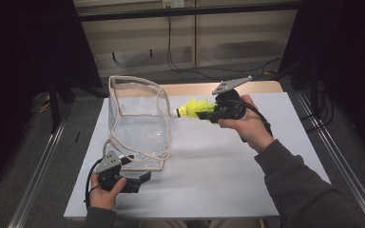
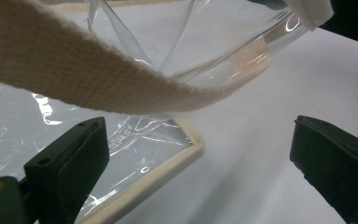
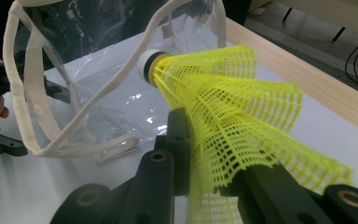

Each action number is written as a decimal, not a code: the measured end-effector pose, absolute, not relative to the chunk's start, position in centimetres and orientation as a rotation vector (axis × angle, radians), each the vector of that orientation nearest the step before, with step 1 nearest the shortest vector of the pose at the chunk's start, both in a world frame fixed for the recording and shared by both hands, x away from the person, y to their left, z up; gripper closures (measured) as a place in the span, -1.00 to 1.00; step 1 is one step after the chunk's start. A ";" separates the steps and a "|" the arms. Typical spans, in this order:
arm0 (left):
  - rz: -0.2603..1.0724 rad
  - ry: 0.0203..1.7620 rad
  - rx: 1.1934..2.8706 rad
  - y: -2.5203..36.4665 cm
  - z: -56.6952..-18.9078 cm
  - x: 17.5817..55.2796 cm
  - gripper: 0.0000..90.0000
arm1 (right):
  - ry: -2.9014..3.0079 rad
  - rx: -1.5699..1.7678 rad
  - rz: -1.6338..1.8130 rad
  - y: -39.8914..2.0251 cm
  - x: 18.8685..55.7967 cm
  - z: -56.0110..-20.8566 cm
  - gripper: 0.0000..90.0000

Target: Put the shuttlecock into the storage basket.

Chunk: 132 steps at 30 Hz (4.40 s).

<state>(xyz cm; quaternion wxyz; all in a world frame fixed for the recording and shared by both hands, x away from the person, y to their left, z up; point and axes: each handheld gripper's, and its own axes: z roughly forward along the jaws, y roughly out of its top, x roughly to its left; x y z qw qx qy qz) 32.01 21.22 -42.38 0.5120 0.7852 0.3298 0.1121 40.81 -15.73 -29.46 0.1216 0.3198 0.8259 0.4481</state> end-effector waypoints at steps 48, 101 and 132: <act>0.271 0.784 1.891 21.3 -42.3 32.0 -0.90 | 2.484 0.801 1.245 -8.3 42.1 -26.3 0.77; 0.263 0.786 1.884 21.4 -42.4 32.1 -0.90 | 2.560 0.673 1.158 -1.3 42.4 -26.5 0.77; 0.266 0.787 1.880 21.4 -42.5 32.2 -0.90 | 2.593 0.662 1.092 1.0 43.0 -28.7 0.77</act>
